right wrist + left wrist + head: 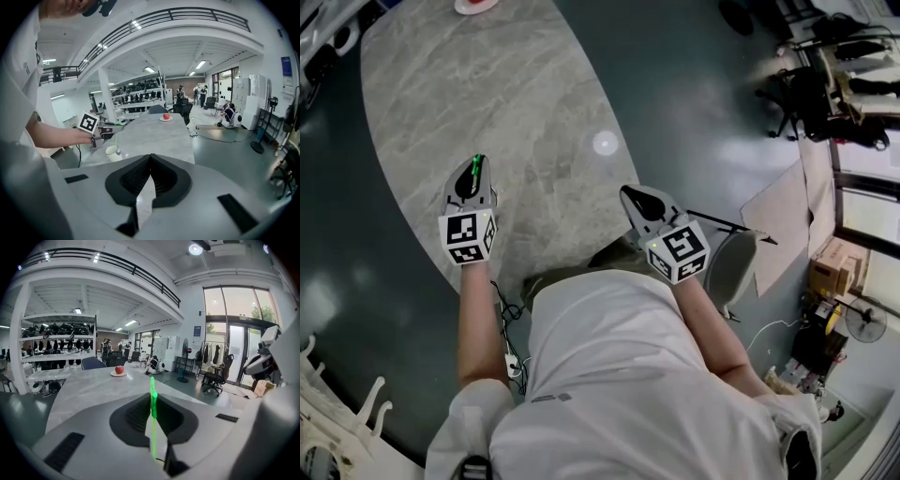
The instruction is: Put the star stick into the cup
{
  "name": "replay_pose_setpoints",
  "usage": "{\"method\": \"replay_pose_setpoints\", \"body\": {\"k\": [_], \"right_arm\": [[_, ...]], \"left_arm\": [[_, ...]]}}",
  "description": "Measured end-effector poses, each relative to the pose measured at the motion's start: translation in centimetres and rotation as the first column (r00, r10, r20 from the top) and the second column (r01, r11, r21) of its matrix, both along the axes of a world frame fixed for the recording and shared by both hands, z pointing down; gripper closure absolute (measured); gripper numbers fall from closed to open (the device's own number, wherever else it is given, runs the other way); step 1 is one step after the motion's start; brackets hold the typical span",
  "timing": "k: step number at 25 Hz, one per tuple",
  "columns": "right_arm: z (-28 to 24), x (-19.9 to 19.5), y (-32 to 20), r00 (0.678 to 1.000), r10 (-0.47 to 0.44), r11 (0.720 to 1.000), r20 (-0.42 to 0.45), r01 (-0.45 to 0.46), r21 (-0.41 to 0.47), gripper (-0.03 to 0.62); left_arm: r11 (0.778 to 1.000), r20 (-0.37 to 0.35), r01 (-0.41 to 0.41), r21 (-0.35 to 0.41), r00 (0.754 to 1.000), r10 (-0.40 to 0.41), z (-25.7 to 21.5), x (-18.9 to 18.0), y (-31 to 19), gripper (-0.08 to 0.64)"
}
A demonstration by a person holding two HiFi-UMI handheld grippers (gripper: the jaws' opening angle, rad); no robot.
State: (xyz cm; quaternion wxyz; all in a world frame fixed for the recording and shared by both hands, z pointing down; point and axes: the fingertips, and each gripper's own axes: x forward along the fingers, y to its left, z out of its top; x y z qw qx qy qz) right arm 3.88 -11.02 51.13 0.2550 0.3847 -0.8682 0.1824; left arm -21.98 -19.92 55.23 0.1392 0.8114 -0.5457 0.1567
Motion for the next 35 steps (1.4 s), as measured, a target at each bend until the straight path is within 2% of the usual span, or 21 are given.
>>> {"method": "replay_pose_setpoints", "body": {"k": [10, 20, 28, 35], "right_arm": [[-0.2, 0.6, -0.2, 1.000, 0.020, 1.000, -0.001, -0.020, 0.001, 0.581], [-0.6, 0.4, 0.3, 1.000, 0.006, 1.000, 0.000, -0.006, 0.017, 0.581], [-1.1, 0.2, 0.3, 0.999, -0.035, 0.999, 0.012, 0.035, 0.035, 0.581], [-2.0, -0.6, -0.2, 0.993, -0.105, 0.992, 0.043, 0.102, 0.069, 0.580]], "left_arm": [[0.999, 0.032, 0.018, -0.051, 0.999, -0.016, 1.2, -0.9, -0.5, 0.543], [0.996, 0.054, 0.056, -0.074, 0.997, -0.052, 1.7, -1.7, 0.3, 0.479], [0.993, 0.071, 0.086, -0.076, 0.994, -0.081, 1.1, -2.1, 1.6, 0.477], [0.991, 0.083, 0.109, -0.075, 0.991, -0.103, -0.1, -1.5, 3.7, 0.479]]}}
